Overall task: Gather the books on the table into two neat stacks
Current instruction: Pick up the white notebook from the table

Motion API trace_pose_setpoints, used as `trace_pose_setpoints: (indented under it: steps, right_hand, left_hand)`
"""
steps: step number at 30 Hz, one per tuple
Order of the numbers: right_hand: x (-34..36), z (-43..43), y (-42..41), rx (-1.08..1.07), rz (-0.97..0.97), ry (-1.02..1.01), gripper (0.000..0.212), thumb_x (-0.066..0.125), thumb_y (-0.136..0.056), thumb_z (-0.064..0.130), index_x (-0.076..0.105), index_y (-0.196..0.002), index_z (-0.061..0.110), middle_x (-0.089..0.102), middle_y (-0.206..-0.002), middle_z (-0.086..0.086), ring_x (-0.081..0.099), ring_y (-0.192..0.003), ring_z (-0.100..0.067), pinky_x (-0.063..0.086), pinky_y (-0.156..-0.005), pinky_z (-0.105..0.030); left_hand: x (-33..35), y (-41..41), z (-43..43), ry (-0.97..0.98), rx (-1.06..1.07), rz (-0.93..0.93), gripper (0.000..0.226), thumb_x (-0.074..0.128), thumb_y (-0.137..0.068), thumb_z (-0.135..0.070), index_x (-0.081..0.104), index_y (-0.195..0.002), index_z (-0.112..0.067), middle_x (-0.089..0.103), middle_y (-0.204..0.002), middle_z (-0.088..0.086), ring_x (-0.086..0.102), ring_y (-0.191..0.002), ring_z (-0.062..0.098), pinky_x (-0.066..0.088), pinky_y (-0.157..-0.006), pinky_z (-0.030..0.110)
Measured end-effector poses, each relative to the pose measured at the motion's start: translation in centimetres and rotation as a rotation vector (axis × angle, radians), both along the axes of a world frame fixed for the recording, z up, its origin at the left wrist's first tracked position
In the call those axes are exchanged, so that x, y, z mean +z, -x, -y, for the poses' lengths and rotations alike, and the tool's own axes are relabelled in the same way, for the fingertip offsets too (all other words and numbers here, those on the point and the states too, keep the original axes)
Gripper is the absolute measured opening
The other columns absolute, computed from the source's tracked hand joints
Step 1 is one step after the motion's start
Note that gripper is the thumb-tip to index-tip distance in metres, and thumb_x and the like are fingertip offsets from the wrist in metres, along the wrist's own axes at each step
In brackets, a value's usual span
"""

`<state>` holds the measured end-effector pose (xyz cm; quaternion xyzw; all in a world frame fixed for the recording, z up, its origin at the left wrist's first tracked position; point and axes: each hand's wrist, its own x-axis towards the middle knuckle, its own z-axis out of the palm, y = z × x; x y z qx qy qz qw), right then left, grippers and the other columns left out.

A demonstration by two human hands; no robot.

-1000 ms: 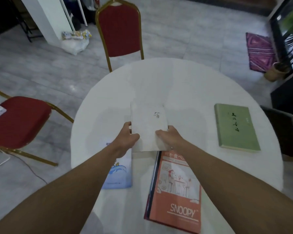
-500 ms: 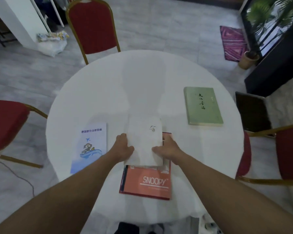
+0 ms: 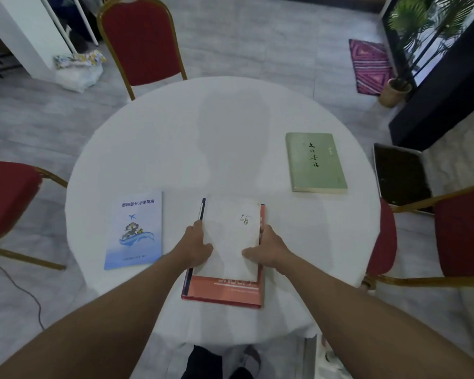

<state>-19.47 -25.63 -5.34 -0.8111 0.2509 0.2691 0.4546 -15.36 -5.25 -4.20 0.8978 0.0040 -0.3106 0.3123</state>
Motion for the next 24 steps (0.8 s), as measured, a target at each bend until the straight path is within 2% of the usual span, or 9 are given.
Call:
trace_pose_setpoints:
  steps: [4,9,12,14,17,18,21,24]
  right_hand:
    - [0.0,-0.9,-0.9,0.025,0.029,-0.014,0.073,0.076,-0.072,0.026,0.044,-0.136,0.02,0.063,-0.125,0.0,0.061,-0.113,-0.021,0.053,-0.097,-0.036]
    - [0.6,-4.0,-3.9,0.097,0.114,-0.052,0.068,0.073,-0.075,0.016,0.048,-0.138,0.022,0.066,-0.124,0.001,0.064,-0.112,-0.021,0.053,-0.096,-0.036]
    - [1.0,-6.6,-6.0,0.151,0.157,-0.059,0.063,0.069,-0.076,0.007,0.052,-0.135,0.021,0.065,-0.124,0.001,0.062,-0.113,-0.022,0.053,-0.095,-0.037]
    - [1.0,-8.2,-7.5,0.188,0.172,-0.057,0.058,0.066,-0.075,0.002,0.056,-0.13,0.019,0.066,-0.121,0.0,0.062,-0.108,-0.022,0.053,-0.087,-0.034]
    - [0.7,-10.7,-9.9,0.224,0.178,-0.031,0.045,0.067,-0.076,0.001,0.061,-0.119,0.013,0.067,-0.111,-0.001,0.062,-0.098,-0.02,0.047,-0.069,-0.022]
    - [0.6,-11.5,-10.7,0.232,0.18,-0.023,0.044,0.068,-0.076,0.002,0.062,-0.118,0.011,0.067,-0.11,-0.002,0.063,-0.097,-0.02,0.049,-0.068,-0.022]
    - [0.2,-13.7,-12.7,0.274,0.157,-0.01,0.044,0.07,-0.075,0.005,0.062,-0.119,0.007,0.069,-0.113,-0.008,0.066,-0.103,-0.025,0.057,-0.087,-0.038]
    - [-0.5,-15.0,-14.1,0.308,0.11,-0.018,0.039,0.07,-0.077,0.009,0.061,-0.115,0.008,0.069,-0.113,-0.008,0.067,-0.104,-0.025,0.056,-0.092,-0.041]
  left_hand:
    - [-0.3,-0.4,-0.5,-0.022,0.026,0.011,0.055,0.048,-0.093,-0.012,0.026,-0.143,-0.008,0.039,-0.132,0.019,0.049,-0.118,0.035,0.042,-0.097,0.034]
    - [-0.5,-2.1,-3.2,-0.06,0.117,0.061,0.062,0.045,-0.096,-0.013,0.016,-0.15,-0.008,0.031,-0.14,0.019,0.042,-0.128,0.035,0.036,-0.105,0.036]
    - [-0.7,-3.5,-5.7,-0.071,0.17,0.096,0.061,0.045,-0.095,-0.01,0.017,-0.149,-0.006,0.032,-0.137,0.021,0.044,-0.125,0.037,0.036,-0.1,0.033]
    - [-0.8,-4.5,-7.3,-0.065,0.201,0.117,0.057,0.045,-0.094,-0.007,0.021,-0.146,-0.005,0.034,-0.132,0.022,0.045,-0.122,0.037,0.036,-0.098,0.033]
    - [-1.0,-6.2,-9.7,-0.075,0.261,0.156,0.055,0.045,-0.093,-0.002,0.027,-0.144,-0.002,0.037,-0.132,0.024,0.043,-0.124,0.038,0.035,-0.104,0.039]
    - [-1.1,-6.7,-10.4,-0.074,0.272,0.168,0.054,0.045,-0.092,-0.001,0.028,-0.143,0.0,0.038,-0.132,0.025,0.042,-0.124,0.038,0.035,-0.105,0.04]
    - [-1.4,-8.5,-12.1,-0.081,0.303,0.186,0.051,0.044,-0.092,0.001,0.029,-0.141,0.004,0.039,-0.135,0.028,0.041,-0.125,0.039,0.034,-0.106,0.04]
    - [-1.8,-10.0,-13.4,-0.112,0.333,0.167,0.054,0.047,-0.092,-0.001,0.028,-0.142,0.006,0.039,-0.136,0.029,0.042,-0.128,0.041,0.035,-0.109,0.041]
